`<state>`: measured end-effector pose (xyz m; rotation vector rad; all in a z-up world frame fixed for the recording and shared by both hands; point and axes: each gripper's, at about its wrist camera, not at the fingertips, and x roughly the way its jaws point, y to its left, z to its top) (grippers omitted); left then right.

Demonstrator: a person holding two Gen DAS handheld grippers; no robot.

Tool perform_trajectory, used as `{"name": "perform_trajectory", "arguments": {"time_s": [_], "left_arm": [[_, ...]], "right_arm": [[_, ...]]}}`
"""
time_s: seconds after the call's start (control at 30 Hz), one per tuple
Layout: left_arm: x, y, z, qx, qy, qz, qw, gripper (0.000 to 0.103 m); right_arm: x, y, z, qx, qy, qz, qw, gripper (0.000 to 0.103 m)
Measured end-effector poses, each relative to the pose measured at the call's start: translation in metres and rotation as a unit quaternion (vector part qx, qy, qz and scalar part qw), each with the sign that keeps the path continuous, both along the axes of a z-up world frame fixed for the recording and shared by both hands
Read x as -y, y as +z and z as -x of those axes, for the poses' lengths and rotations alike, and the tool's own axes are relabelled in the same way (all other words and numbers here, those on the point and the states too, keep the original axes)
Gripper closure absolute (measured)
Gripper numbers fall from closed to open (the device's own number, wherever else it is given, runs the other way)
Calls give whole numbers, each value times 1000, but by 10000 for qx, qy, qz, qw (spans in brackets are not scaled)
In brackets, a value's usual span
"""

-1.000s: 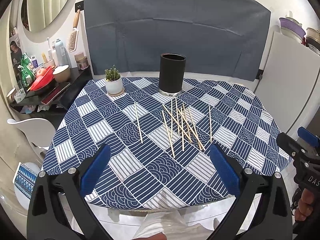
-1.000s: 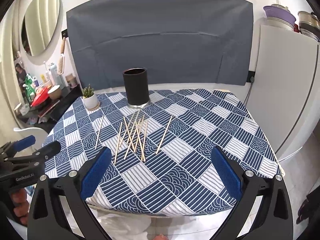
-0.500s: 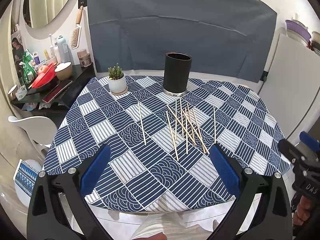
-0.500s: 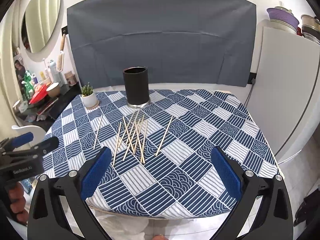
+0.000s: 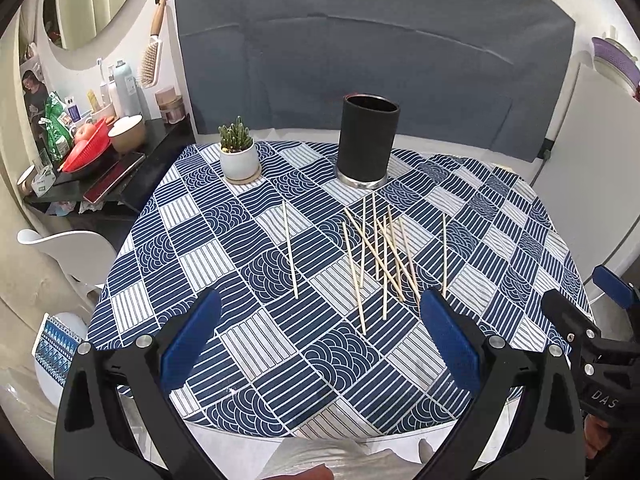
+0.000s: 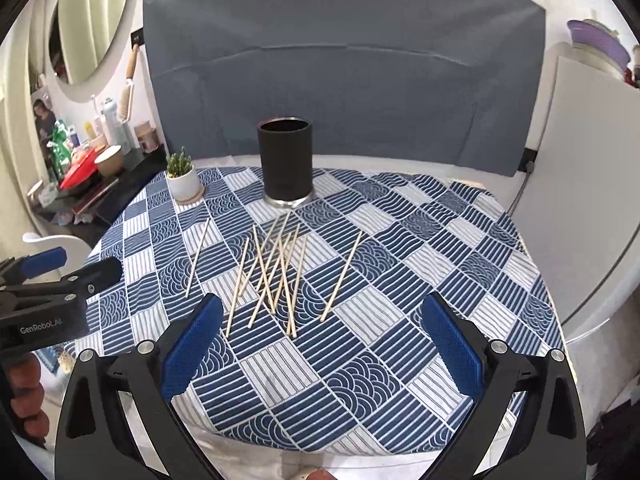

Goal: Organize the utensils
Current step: 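Lower both grippers toward the scattered wooden sticks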

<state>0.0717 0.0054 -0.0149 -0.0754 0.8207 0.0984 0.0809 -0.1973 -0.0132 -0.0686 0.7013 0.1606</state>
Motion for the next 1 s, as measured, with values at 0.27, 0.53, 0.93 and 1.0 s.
{"name": "perform_trajectory", "arguments": {"time_s": [0.27, 0.53, 0.93, 1.0], "left_arm": [[-9, -14, -38, -382, 101, 84, 9992, 6], [-20, -33, -80, -764, 167, 85, 9969, 6], [-49, -83, -162, -1586, 83, 346, 9867, 6], [-52, -92, -171, -1681, 90, 316, 9852, 6]], "right_arm": [[-3, -15, -46, -443, 52, 16, 9990, 7], [-6, -33, -94, -955, -39, 45, 9954, 7], [-7, -83, -172, -1990, -381, 109, 9792, 8], [-7, -93, -186, -2130, -422, 141, 9760, 8]]}}
